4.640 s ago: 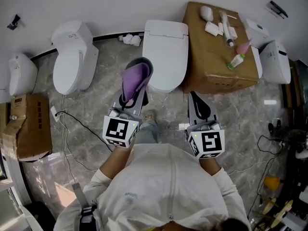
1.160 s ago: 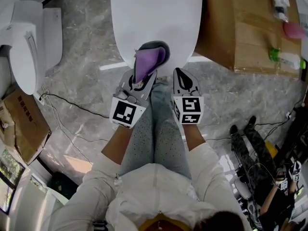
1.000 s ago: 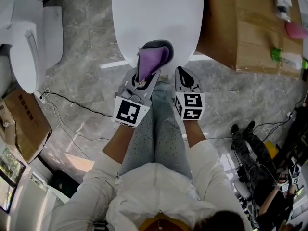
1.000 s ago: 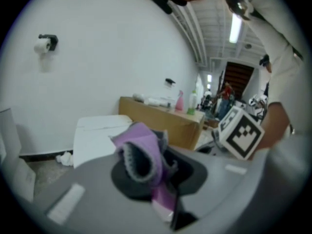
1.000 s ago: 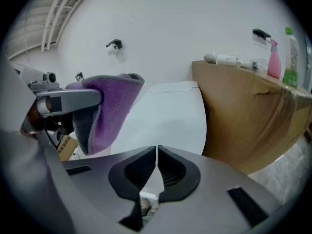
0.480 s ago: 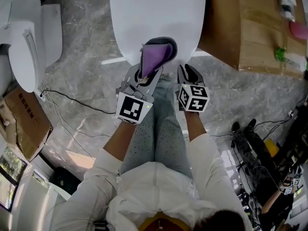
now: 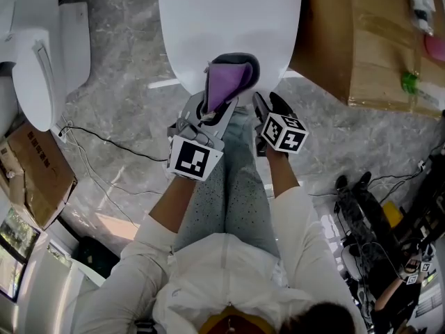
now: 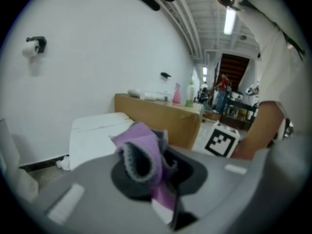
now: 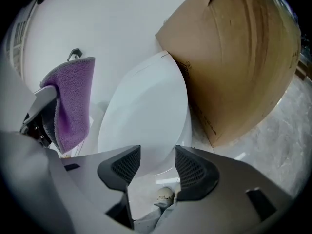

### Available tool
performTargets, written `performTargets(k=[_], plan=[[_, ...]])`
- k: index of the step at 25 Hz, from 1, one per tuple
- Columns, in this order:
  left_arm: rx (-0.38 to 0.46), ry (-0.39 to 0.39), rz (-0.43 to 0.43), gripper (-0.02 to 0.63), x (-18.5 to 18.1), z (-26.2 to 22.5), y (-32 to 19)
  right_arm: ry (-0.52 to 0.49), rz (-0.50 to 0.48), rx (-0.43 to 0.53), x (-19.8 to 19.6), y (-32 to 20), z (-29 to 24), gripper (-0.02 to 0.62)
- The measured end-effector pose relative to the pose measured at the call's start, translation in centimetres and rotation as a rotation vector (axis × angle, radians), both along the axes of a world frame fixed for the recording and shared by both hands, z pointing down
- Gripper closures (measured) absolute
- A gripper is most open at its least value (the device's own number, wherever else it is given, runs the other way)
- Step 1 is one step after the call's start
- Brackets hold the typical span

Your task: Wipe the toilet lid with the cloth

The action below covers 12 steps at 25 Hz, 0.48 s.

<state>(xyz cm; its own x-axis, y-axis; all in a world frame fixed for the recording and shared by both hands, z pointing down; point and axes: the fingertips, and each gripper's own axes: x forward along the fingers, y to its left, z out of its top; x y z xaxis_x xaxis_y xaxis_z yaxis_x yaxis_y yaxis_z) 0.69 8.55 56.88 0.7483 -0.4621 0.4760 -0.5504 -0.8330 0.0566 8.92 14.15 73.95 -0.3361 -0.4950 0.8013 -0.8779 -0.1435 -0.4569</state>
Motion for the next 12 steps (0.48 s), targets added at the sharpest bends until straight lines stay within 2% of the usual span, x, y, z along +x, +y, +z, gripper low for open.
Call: performTargets(k=[9, 12], plan=[[-0.006, -0.002, -0.011, 0.557, -0.2, 0.3, 0.1, -0.067, 0.084, -0.067, 0.2, -0.7, 1.3, 0.377], [-0.013, -0.006, -0.010, 0.557, -0.3, 0.4, 0.3, -0.112, 0.145, -0.108, 0.7, -0.7, 1.3, 0.434]])
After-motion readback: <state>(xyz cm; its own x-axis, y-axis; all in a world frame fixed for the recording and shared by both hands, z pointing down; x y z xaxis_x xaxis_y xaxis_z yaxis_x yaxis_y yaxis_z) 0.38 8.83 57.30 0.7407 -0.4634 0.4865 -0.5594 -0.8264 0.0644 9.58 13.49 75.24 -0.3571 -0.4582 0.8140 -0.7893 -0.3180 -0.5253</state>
